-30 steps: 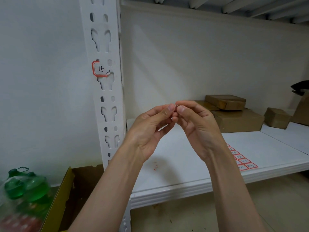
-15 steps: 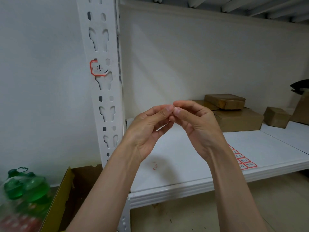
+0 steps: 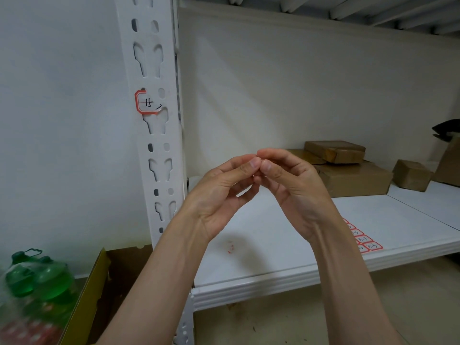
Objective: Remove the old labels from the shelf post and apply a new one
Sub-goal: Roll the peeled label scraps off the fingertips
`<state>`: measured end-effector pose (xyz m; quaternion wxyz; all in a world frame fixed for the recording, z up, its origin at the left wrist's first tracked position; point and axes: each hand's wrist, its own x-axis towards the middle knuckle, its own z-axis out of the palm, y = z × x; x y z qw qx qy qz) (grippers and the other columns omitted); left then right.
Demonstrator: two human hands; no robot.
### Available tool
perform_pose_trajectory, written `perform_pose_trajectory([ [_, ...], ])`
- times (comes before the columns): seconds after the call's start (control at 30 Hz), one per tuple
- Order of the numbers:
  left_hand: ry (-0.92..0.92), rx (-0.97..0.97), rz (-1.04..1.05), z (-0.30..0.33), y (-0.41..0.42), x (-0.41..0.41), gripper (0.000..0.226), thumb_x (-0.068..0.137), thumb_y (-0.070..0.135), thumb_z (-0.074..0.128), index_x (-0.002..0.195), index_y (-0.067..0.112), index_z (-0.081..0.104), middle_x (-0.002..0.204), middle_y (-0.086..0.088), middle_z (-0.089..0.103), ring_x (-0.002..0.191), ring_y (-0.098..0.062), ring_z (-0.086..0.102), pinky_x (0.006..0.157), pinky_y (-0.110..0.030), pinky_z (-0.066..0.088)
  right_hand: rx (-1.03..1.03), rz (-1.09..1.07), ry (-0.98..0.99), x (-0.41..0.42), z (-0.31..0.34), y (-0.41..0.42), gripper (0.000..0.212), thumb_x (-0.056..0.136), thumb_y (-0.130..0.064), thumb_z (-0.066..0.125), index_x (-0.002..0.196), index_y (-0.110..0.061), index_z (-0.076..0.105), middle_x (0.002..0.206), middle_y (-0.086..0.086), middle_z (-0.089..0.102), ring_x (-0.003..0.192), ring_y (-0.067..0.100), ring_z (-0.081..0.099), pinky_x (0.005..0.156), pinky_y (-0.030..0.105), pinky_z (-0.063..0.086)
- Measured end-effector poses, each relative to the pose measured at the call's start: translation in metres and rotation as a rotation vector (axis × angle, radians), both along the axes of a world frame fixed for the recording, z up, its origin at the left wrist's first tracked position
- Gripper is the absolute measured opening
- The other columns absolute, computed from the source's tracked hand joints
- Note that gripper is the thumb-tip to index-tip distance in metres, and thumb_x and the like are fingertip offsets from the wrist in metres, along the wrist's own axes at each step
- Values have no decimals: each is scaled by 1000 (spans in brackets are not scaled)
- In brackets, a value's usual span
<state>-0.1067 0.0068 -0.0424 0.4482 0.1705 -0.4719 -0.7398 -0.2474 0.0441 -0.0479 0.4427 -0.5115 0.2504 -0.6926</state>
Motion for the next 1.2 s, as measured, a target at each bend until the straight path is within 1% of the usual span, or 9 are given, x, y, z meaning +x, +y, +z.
perform_pose_trajectory([
  [0.1, -4, -5, -14, -1, 0, 0, 25, 79, 16, 72, 103, 13, 69, 78, 4, 68, 69, -7, 62, 80, -23, 54, 0, -22, 15, 1, 0, -1, 13, 76, -7, 69, 86, -9, 76, 82, 5, 74, 74, 15, 69, 74, 22, 57],
  [0.3, 4, 20, -36, -1, -3, 0, 23, 76, 17, 73, 98, 13, 68, 77, 3, 67, 70, -7, 63, 79, -22, 56, -23, -110, 65, 1, 0, -1, 12, 74, -11, 72, 84, -7, 76, 79, 6, 74, 72, 17, 69, 74, 23, 57],
  [0.47, 23, 59, -16, -2, -4, 2, 16, 72, 17, 74, 87, 14, 67, 75, 3, 69, 67, -6, 67, 78, -24, 56, -91, -248, 228, 2, 0, -4, 9, 83, -11, 71, 89, -5, 72, 80, 6, 73, 73, 19, 70, 75, 26, 57],
  [0.63, 18, 99, 26, -4, -6, 2, 11, 79, 13, 74, 86, 14, 66, 72, 2, 70, 64, -6, 66, 76, -24, 56, -91, -254, 327, -1, -2, -4, 7, 95, -3, 62, 97, 0, 69, 86, 9, 72, 78, 20, 71, 82, 30, 59],
  [0.73, 6, 137, 46, -7, -8, 0, 8, 86, 9, 72, 87, 14, 66, 73, 0, 70, 71, -9, 67, 74, -25, 58, -84, -313, 374, -1, -5, -6, 9, 97, -1, 61, 95, -2, 69, 85, 7, 72, 78, 19, 71, 82, 32, 60],
  [0.83, 6, 169, 60, -9, -8, -1, 10, 84, 7, 74, 86, 13, 67, 74, -1, 69, 82, -14, 63, 74, -27, 61, -84, -361, 449, -3, -6, -8, 8, 96, -2, 62, 93, -2, 69, 82, 5, 71, 76, 16, 68, 78, 30, 58],
  [0.93, 11, 178, 67, -9, -7, -2, 13, 77, 5, 78, 85, 11, 68, 73, -2, 69, 79, -14, 60, 78, -31, 62, -70, -379, 503, -2, -5, -9, 10, 97, -2, 60, 90, -6, 66, 78, 1, 66, 73, 13, 64, 74, 26, 54],
  [1.1, -10, 155, 79, -11, -6, -6, 13, 78, 9, 78, 87, 11, 68, 72, -1, 67, 74, -12, 62, 84, -32, 61, -17, -384, 498, 5, -8, -12, 16, 99, -5, 53, 86, -12, 58, 72, -5, 58, 71, 9, 57, 70, 24, 49],
  [1.2, 42, 173, 43, -11, -3, -10, 9, 83, 9, 74, 89, 10, 68, 73, -2, 67, 68, -10, 64, 86, -30, 60, 13, -324, 343, 8, -9, -13, 21, 101, -4, 47, 83, -13, 53, 63, -10, 56, 64, 7, 54, 67, 21, 46],
])
